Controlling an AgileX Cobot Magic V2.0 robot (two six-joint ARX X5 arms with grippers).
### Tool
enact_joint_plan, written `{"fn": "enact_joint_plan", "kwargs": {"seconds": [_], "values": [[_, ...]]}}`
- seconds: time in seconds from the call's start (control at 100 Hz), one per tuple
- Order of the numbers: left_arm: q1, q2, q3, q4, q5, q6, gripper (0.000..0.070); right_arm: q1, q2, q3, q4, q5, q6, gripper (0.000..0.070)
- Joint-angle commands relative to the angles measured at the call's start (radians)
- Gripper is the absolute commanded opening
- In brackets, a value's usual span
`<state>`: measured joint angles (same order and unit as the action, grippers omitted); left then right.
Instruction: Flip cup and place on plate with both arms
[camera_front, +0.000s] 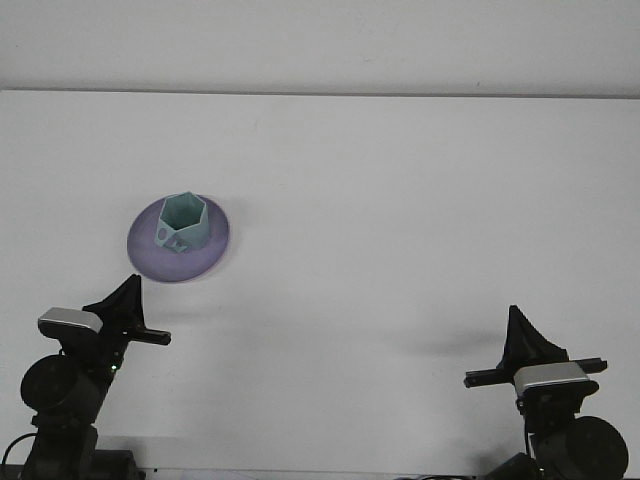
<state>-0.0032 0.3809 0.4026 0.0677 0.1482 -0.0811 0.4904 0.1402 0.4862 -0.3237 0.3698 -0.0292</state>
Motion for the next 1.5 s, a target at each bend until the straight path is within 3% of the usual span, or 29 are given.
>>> {"fn": "enact_joint_plan", "kwargs": {"seconds": [0.0,0.08,0.12,0.18,0.32,0.6,0.75,1.49], "values": [[-0.008,-0.024,0.002,0.006,0.002,-0.006,0.0015,0.006,0.005,0.004,0.009,0.001,0.008,0.0000],[-0.013,-0.087,-0.021,0.021,0.002,-0.003,0.0014,0.006,0.005,0.004,0.010,0.001,0.008,0.0000],[-0.013,-0.123,-0.047,0.039,-0.006,0.047,0.0015,0.006,0.005,0.004,0.009,0.001,0.008,0.0000],[-0.013,-0.187,-0.098,0.039,-0.048,0.101,0.0015,0.006,0.005,0.004,0.010,0.000,0.008,0.0000],[-0.014,-0.307,-0.228,0.039,-0.156,0.105,0.0015,0.006,0.005,0.004,0.010,0.001,0.008,0.0000],[-0.017,-0.378,-0.390,0.076,-0.156,0.114,0.0015,0.006,0.005,0.004,0.010,0.001,0.007,0.0000],[-0.017,-0.378,-0.389,0.080,-0.156,0.145,0.0015,0.006,0.005,0.004,0.010,0.001,0.007,0.0000],[-0.017,-0.378,-0.389,0.091,-0.156,0.140,0.0015,0.006,0.005,0.004,0.010,0.000,0.007,0.0000]]}}
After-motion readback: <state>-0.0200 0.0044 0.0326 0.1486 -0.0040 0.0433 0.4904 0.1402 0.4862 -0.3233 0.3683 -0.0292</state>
